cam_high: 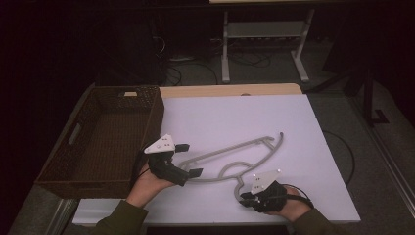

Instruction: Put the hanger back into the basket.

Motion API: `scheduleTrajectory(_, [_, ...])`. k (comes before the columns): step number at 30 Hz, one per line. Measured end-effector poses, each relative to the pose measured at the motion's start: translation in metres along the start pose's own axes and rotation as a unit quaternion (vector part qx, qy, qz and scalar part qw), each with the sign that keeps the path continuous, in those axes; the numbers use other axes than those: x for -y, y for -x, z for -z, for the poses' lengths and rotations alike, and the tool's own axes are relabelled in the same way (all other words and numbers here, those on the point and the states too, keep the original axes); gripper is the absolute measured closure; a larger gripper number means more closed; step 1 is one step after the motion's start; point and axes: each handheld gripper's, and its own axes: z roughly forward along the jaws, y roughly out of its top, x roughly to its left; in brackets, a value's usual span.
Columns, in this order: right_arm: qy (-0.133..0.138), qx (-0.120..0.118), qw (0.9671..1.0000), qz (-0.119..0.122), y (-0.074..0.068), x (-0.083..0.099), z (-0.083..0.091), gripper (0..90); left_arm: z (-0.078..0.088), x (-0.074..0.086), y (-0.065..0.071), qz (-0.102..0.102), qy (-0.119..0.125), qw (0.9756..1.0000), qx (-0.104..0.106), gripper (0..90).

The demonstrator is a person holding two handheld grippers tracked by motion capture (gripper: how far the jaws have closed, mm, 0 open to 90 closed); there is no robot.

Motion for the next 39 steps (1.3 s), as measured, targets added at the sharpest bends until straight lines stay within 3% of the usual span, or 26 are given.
scheduleTrajectory(1, [0.0, -0.003, 1.0, -0.008, -0.001, -0.001, 0.0, 77.2, 0.0, 0.0, 0.0, -0.001, 0.0, 1.0, 0.0, 0.3])
scheduleTrajectory(10, [-0.001, -0.002, 1.0, -0.005, 0.001, 0.0, 0.0, 78.9, -0.001, 0.0, 0.0, 0.001, 0.0, 1.0, 0.0, 0.3])
scheduleTrajectory(11, [0.001, -0.001, 1.0, 0.01, 0.003, 0.0, -0.001, 79.0, -0.001, 0.0, 0.0, 0.001, -0.001, 1.0, 0.0, 0.3])
scheduleTrajectory(14, [-0.002, -0.006, 0.9999, -0.014, 0.001, -0.001, 0.0, 79.1, -0.002, 0.001, 0.001, -0.002, -0.004, 1.0, 0.001, 0.3])
scheduleTrajectory(19, [0.001, -0.015, 0.9997, -0.018, 0.004, -0.003, 0.003, 79.1, -0.004, 0.002, 0.001, -0.005, -0.012, 0.9999, 0.004, 0.3])
scheduleTrajectory(29, [0.019, -0.033, 0.9988, -0.03, 0.01, -0.01, 0.014, 79.2, -0.019, 0.01, 0.003, -0.023, -0.054, 0.9982, 0.012, 0.3])
scheduleTrajectory(39, [0.019, -0.046, 0.9979, -0.042, 0.014, -0.016, 0.021, 79.2, -0.041, 0.018, 0.006, -0.046, -0.104, 0.993, 0.031, 0.3])
